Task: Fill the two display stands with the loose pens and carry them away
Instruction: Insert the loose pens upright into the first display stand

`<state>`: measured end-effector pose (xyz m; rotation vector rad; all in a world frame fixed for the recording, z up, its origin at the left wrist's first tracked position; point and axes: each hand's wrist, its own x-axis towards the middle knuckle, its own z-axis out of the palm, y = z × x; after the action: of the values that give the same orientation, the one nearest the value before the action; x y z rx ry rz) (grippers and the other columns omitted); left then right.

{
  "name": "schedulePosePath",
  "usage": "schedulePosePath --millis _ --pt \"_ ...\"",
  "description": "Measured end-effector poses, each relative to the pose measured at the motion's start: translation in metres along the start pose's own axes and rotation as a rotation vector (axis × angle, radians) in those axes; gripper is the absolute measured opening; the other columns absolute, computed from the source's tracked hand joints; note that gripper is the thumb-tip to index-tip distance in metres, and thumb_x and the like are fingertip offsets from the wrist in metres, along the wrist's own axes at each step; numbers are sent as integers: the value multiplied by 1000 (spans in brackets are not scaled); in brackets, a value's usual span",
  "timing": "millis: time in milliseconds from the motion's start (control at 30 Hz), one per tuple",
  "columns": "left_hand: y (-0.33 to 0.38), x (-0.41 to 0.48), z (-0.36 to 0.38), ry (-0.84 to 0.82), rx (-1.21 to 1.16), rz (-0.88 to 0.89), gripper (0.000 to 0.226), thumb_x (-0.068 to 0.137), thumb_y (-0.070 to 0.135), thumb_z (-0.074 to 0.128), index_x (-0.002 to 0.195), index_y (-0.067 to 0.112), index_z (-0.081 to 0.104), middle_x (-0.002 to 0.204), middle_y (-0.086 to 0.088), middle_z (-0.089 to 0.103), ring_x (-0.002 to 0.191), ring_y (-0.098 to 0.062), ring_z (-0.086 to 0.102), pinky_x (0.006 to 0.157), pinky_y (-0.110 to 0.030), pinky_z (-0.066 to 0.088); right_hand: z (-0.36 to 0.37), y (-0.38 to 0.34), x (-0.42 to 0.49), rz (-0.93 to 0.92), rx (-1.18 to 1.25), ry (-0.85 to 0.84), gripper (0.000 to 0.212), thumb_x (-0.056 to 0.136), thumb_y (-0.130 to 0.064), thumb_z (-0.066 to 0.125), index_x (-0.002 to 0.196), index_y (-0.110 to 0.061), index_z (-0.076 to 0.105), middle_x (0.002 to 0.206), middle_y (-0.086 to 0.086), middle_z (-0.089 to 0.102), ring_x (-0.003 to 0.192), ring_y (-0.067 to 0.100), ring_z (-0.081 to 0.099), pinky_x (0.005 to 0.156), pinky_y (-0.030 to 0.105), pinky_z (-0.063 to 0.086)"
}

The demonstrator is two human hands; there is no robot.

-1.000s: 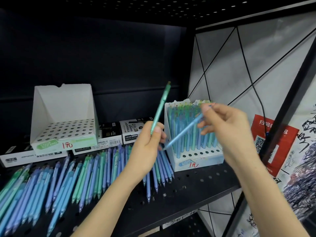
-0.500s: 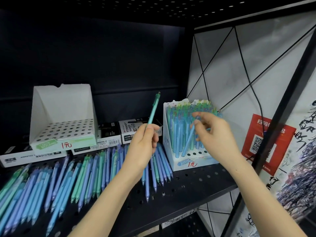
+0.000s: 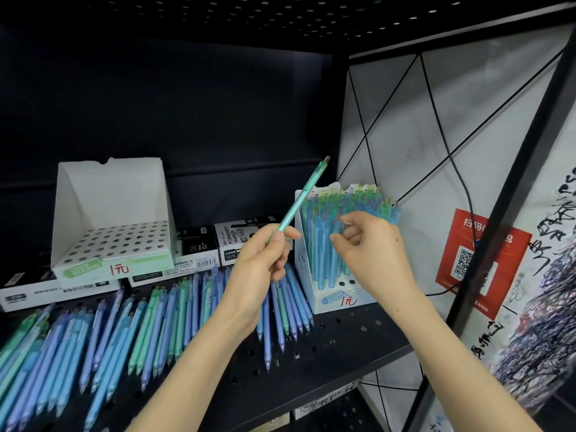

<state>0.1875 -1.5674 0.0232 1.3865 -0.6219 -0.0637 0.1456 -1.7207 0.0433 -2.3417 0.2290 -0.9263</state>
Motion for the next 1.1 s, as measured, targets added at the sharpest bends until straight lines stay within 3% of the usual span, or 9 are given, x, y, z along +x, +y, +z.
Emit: schedulePosePath --millis 167,267,367,467,633,767,900,967,1100 --pt "-3 -1 1 -95 71 35 24 93 25 42 86 19 64 68 2 41 63 -9 36 54 -19 31 -15 -6 0 51 268 103 26 86 -31 63 109 -22 60 81 -8 64 74 6 60 72 25 51" --pt "-7 -1 2 -188 160 40 27 87 33 40 87 21 64 69 1 41 65 -15 35 58 -22 31 -26 -12 5 176 670 33 20 89 -27 59 98 -11 66 76 -1 68 67 10 62 60 24 56" --pt "-10 -3 5 -233 307 62 23 90 39 41 91 30 63 71 8 44 66 -8 39 65 -24 33 -31 -9 5 191 735 -18 19 91 -23 58 82 -9 67 64 0 65 60 14 61 56 24 56" --pt "-14 -2 7 -158 504 110 18 94 28 48 110 29 57 84 15 48 76 1 45 75 -23 38 -38 -2 4 212 830 65 14 93 -16 55 86 -10 65 66 8 60 56 14 59 54 22 54" --pt "-20 2 6 -116 722 61 45 96 23 44 140 28 35 134 12 42 120 -6 41 101 -25 36 -46 12 8 138 587 209 19 95 -11 46 87 -22 60 68 6 54 51 8 54 49 20 50" --pt "-25 4 7 -203 822 39 54 97 22 43 147 26 21 148 11 28 134 -8 28 111 -32 28 -40 15 5 36 279 191 16 94 -16 46 88 -23 58 73 9 59 68 32 59 64 42 54" --pt "-30 6 6 -232 854 11 58 97 22 44 149 26 16 152 13 20 138 -8 22 114 -33 25 -29 20 4 10 176 103 17 94 -18 48 93 -7 61 69 1 56 67 24 57 66 47 53" --pt "-32 7 5 -229 848 6 59 97 21 44 148 27 16 153 14 18 139 -9 22 113 -35 26 -23 22 4 -5 129 68 19 94 -19 49 95 -4 61 70 0 56 67 18 55 67 41 52" --pt "-34 8 3 -223 861 12 58 97 18 44 148 26 18 152 17 18 138 -9 23 113 -35 27 -16 26 0 -37 42 10 20 93 -22 53 102 -9 64 73 -14 54 70 -1 51 61 9 40"
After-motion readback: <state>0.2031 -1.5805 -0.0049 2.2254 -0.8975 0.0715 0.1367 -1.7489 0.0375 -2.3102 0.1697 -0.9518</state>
